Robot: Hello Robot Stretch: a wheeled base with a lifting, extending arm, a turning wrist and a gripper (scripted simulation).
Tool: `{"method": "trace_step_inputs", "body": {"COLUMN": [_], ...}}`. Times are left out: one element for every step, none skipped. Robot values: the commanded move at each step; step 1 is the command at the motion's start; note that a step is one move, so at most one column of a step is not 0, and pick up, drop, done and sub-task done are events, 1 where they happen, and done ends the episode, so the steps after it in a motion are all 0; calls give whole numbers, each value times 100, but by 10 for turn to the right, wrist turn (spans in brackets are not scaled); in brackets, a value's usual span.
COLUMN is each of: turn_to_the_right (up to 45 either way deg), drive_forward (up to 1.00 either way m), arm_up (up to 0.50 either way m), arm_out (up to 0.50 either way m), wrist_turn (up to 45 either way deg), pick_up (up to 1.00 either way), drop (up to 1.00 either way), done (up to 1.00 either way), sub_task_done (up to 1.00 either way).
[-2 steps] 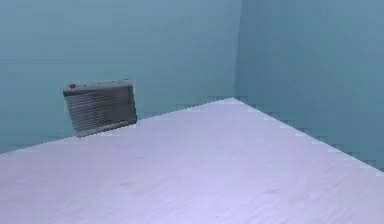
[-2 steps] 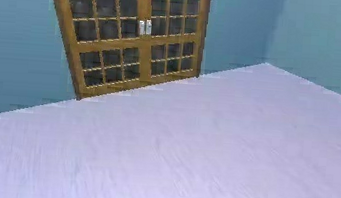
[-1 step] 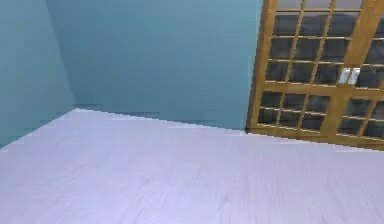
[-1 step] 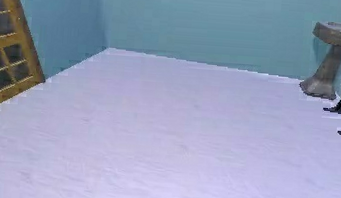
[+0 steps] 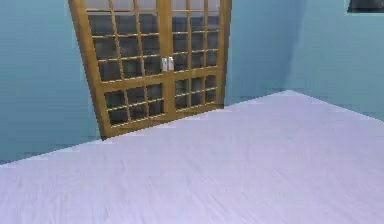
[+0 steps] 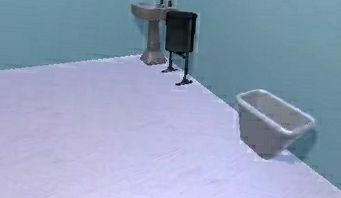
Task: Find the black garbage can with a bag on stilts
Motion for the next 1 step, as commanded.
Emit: {"method": "trace_step_inputs", "body": {"turn_to_the_right": [450], "drive_forward": [0], "arm_up": [0], "arm_out": [0], "wrist_turn": [0], "pick_up": [0], "drop": [0], "done": [0], "sub_task_done": [0]}}
